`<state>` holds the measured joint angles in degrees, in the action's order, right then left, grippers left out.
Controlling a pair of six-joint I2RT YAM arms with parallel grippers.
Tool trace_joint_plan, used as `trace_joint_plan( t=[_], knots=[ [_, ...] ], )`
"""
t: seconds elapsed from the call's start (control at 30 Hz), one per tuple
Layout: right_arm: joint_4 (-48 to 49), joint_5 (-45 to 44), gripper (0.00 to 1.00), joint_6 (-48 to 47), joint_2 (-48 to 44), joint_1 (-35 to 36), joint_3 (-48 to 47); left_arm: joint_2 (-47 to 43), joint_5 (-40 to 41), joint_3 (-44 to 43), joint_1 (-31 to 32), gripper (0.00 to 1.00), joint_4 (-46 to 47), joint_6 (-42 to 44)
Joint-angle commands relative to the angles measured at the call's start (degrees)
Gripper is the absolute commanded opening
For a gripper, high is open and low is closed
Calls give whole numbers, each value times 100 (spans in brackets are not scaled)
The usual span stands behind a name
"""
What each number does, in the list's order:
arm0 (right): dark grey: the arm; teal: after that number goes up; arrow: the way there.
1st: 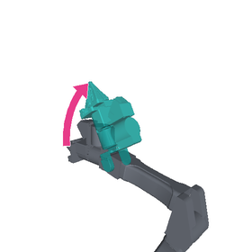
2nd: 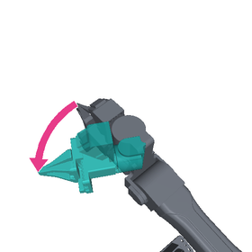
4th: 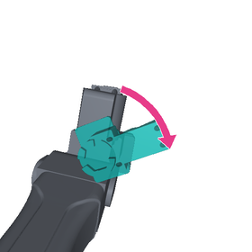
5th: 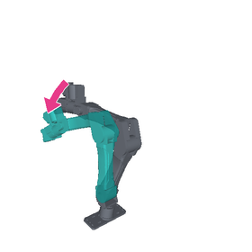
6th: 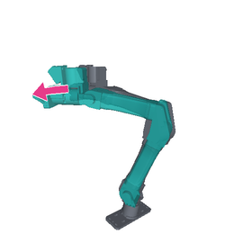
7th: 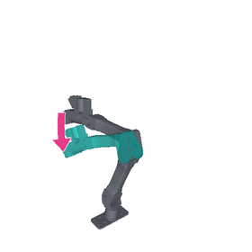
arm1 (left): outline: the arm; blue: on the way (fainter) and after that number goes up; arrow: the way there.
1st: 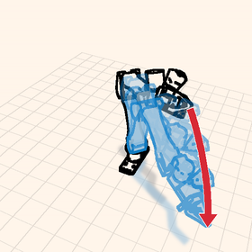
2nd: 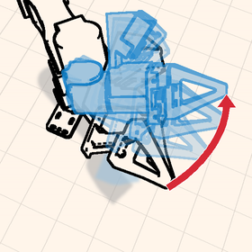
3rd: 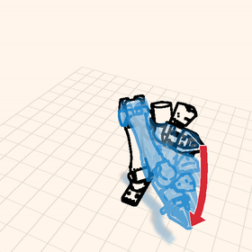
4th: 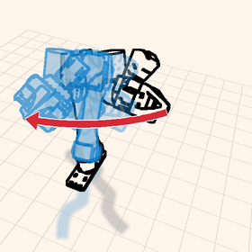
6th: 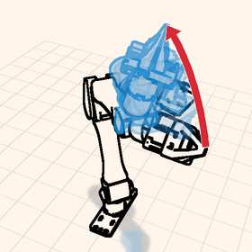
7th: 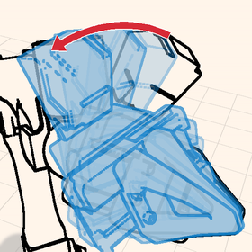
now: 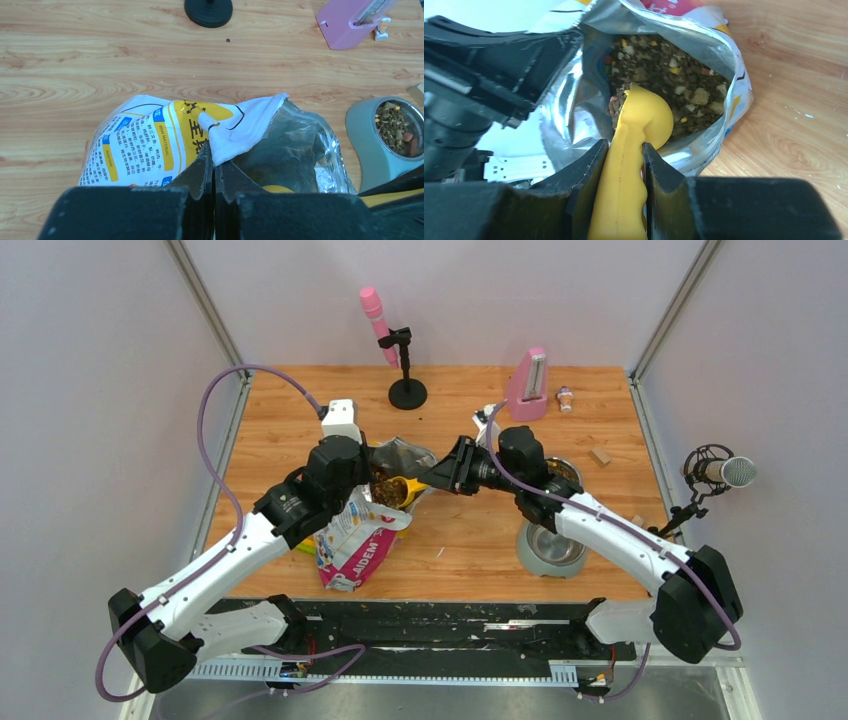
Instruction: Serve the pet food
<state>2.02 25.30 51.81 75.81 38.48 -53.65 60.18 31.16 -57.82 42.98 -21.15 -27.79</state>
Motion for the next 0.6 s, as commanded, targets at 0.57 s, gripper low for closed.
trace_joint_plan(
  t=[0.57],
  knots=[
    [2608,-792,0,1207,-1545,-340,1793,-523,-177,-7,-9,0,275,4]
  ],
)
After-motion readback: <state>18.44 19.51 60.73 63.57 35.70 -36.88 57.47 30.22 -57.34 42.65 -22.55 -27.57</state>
